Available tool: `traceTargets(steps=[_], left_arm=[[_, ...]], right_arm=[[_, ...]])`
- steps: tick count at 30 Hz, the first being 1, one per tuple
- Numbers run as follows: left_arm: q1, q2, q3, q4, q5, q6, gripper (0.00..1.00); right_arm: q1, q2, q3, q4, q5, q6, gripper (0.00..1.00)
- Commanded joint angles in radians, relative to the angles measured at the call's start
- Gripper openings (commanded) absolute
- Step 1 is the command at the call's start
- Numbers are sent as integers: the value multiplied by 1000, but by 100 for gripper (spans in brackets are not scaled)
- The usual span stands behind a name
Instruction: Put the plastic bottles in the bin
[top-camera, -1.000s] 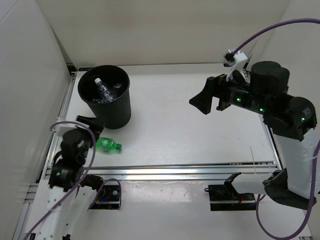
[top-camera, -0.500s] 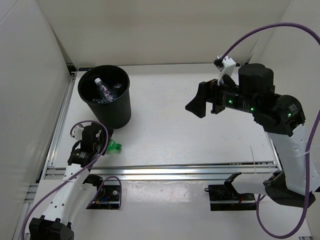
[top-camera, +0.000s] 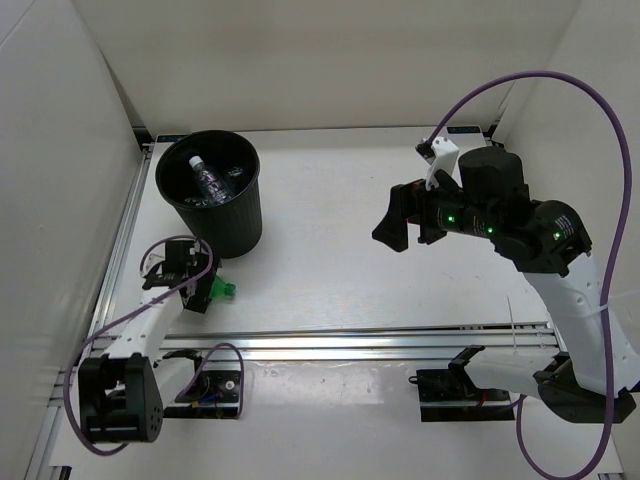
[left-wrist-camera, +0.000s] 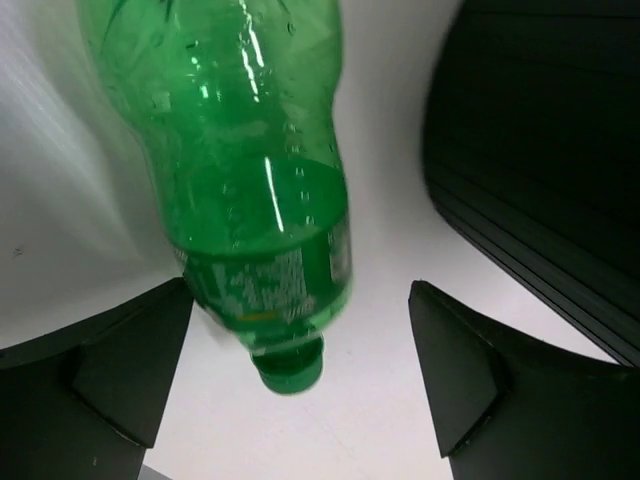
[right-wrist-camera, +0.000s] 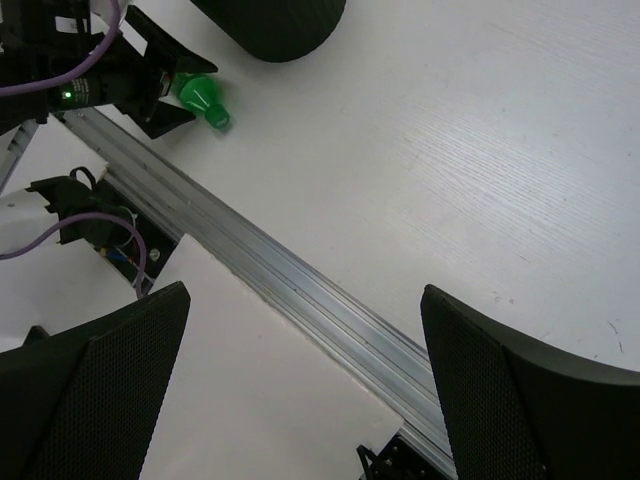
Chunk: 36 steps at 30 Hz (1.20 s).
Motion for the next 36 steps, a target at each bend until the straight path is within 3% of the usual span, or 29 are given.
traceTargets(steps=[1, 6, 9, 11, 12, 14, 16, 20, 22, 25, 28, 33, 36], left_arm=[[17, 57, 44, 12, 47, 13, 100], [47, 157, 55, 12, 58, 22, 97], [56, 156, 55, 21, 67, 32, 64], [56, 122, 26, 21, 76, 32, 48], [56, 96, 16, 8, 76, 32, 46], [56, -19, 16, -52, 60, 4, 45], [56, -153, 64, -217, 15, -30, 48], [38, -317, 250, -441, -85, 2, 48], [37, -329, 427, -520, -157, 33, 42], [37, -274, 676, -623, -227, 33, 42], [37, -144, 903, -511, -237, 154, 42], [-27, 190, 1147, -393, -283, 359, 45], [-36, 319, 1233, -402, -225, 387, 48]], right_arm=[[-7, -18, 0, 33, 10, 0, 100], [-17, -9, 0, 9, 21, -9, 100], [-26, -9, 0, -11, 30, -29, 100], [-26, -9, 11, -21, 30, -29, 100], [-26, -9, 11, -21, 39, -29, 100], [-35, -9, 11, -21, 39, -38, 100], [-35, 5, 21, -21, 39, -38, 100], [-35, 28, 46, -8, 59, -38, 100], [-35, 28, 34, 19, 59, -26, 100], [-46, 37, -9, 57, 59, 32, 100], [-67, 69, -31, 81, 18, 72, 100], [-99, 166, 43, 71, -59, 91, 100], [-125, 203, 81, 71, -116, 100, 100]])
